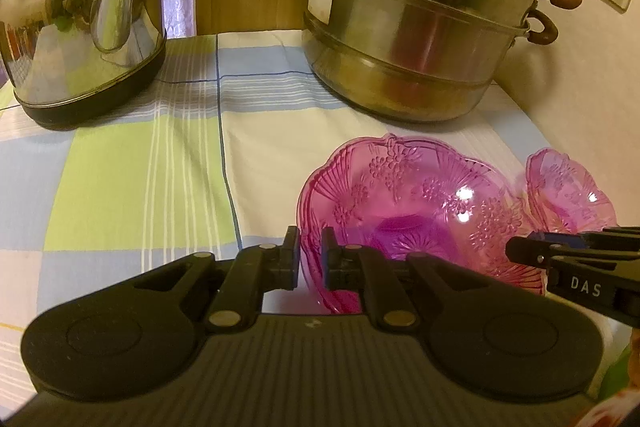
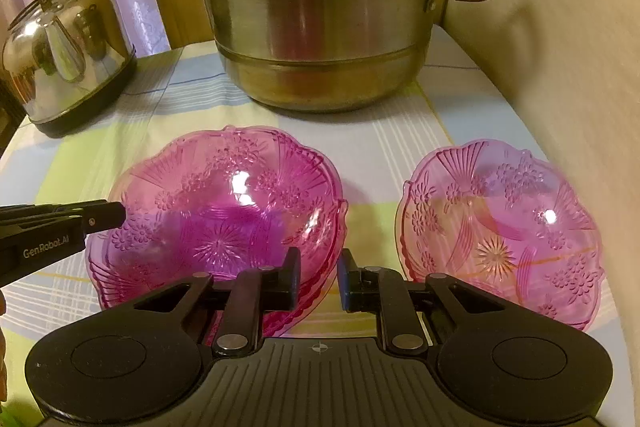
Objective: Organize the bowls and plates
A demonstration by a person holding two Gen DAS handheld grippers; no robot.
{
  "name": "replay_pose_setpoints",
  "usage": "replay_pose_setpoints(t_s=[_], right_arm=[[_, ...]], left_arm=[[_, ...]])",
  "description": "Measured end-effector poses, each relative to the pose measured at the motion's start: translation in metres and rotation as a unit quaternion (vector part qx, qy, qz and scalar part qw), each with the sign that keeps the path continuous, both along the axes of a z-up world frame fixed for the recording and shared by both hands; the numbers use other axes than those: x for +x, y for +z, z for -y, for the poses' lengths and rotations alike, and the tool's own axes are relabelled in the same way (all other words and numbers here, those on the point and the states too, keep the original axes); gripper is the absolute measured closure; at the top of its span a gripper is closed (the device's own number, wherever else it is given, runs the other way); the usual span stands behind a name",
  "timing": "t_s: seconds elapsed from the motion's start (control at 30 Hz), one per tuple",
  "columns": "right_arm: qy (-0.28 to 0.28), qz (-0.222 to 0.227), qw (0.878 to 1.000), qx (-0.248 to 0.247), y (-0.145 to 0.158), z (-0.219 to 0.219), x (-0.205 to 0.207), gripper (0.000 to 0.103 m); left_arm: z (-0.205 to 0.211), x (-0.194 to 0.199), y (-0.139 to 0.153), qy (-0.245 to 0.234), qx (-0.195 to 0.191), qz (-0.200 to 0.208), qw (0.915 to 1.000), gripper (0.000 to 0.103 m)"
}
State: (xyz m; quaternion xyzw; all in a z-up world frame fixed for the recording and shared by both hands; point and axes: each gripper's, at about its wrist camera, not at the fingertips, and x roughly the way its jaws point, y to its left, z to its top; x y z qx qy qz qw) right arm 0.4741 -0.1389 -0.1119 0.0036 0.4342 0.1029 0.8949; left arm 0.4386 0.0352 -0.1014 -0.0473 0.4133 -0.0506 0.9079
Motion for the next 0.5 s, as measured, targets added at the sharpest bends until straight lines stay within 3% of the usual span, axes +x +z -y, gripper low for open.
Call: replay_pose_setpoints(t_s=[0.1, 0.17, 0.23, 0.27, 0.5], right_arm=[[0.002, 0.001, 1.000, -0.001, 0.000, -0.001, 0.000, 0.084], [0.004, 0.001, 1.000, 0.000, -0.001, -0.002, 0.001, 0.077], [0.002, 0.002, 1.000, 0.013, 0.000, 0.000, 0.002, 0.054], [0.000, 0.005, 1.000, 0.020, 0.001, 0.002, 0.001, 0.049], [-0.015, 0.017, 0.999, 0.029, 0.008, 0.008, 0.000, 0.047]], left_arm=[[0.000, 0.000, 0.000, 0.002, 0.000, 0.002, 1.0000, 0.089], [-0.001, -0.001, 0.001, 0.002, -0.001, 0.004, 1.0000, 0.086], [-0.002, -0.001, 0.003, 0.007, -0.002, 0.006, 1.0000, 0.086], [-0.003, -0.001, 0.004, 0.010, -0.003, 0.009, 0.9999, 0.086], [-0.006, -0.005, 0.013, 0.013, -0.015, 0.021, 0.9996, 0.084]])
